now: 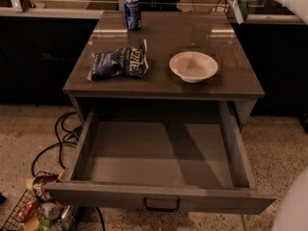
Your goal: Place green jalapeno chip bag into top drawer
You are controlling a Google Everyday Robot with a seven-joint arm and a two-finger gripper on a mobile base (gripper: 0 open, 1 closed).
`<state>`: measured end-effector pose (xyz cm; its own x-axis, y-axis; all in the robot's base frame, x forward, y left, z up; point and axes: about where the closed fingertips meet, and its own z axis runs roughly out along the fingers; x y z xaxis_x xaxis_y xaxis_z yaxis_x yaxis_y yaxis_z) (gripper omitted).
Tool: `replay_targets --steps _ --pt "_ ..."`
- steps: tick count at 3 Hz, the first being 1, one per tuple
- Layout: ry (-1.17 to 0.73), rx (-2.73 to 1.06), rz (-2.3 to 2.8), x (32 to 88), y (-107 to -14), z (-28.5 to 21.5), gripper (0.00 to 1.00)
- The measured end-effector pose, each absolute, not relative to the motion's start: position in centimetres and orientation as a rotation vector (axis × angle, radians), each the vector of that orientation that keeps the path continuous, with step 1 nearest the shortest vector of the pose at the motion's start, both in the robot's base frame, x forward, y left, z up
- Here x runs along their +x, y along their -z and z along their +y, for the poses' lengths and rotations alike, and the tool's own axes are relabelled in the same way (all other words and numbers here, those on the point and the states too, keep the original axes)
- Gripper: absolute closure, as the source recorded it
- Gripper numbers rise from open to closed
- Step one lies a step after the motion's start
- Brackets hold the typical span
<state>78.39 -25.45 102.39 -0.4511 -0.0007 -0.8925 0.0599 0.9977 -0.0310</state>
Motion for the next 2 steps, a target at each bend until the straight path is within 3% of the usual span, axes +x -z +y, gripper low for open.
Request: replay_targets --steps 2 --pt "-0.206 -0.036 1.942 75.51 -101.20 -26.22 1.00"
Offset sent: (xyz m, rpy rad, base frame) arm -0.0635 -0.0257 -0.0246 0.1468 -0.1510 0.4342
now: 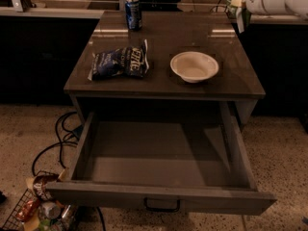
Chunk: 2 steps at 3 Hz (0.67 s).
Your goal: Place green jalapeno chip bag into top drawer
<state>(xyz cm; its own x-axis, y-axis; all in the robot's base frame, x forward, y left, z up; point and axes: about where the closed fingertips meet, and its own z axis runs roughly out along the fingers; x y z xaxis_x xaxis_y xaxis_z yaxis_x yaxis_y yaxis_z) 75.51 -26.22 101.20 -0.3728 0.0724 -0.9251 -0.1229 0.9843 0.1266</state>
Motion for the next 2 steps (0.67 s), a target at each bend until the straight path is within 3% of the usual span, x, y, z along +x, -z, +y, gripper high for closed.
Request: replay_targets --steps 2 --pt "-0.286 -0.041 1.915 73.77 -101.52 -26.84 1.00"
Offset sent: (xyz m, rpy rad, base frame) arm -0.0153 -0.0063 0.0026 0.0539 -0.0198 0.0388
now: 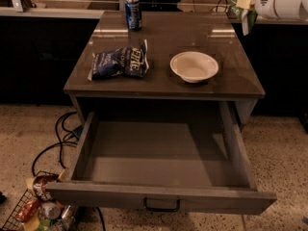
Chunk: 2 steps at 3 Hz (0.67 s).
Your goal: Place green jalapeno chip bag into top drawer
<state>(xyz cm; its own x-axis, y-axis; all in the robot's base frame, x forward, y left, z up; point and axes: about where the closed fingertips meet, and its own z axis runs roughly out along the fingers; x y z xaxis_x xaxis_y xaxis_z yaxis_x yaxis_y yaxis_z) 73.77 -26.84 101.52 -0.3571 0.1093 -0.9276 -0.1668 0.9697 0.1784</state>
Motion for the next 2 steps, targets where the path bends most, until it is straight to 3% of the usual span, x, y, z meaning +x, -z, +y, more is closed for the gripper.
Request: replay_targets --steps 2 --pt "-0.481 -0.175 1.953 72.8 -102.1 -24.9 1.00"
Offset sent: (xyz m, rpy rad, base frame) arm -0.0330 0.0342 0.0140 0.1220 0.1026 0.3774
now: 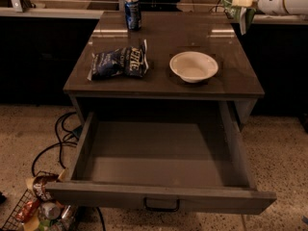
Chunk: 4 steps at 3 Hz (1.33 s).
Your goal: Place green jalapeno chip bag into top drawer
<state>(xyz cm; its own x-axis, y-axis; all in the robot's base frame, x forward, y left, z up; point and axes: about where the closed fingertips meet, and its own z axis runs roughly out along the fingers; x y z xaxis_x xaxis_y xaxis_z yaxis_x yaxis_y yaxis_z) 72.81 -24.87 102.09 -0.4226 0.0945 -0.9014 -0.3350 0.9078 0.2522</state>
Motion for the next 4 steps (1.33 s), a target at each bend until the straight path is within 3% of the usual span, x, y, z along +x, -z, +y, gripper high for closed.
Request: replay_targets --steps 2,4 --pt "-0.740 -0.456 1.941 68.1 -103.7 -20.3 1.00" --pt "-0.912 -0.631 1.931 59.9 -101.6 -18.2 1.00"
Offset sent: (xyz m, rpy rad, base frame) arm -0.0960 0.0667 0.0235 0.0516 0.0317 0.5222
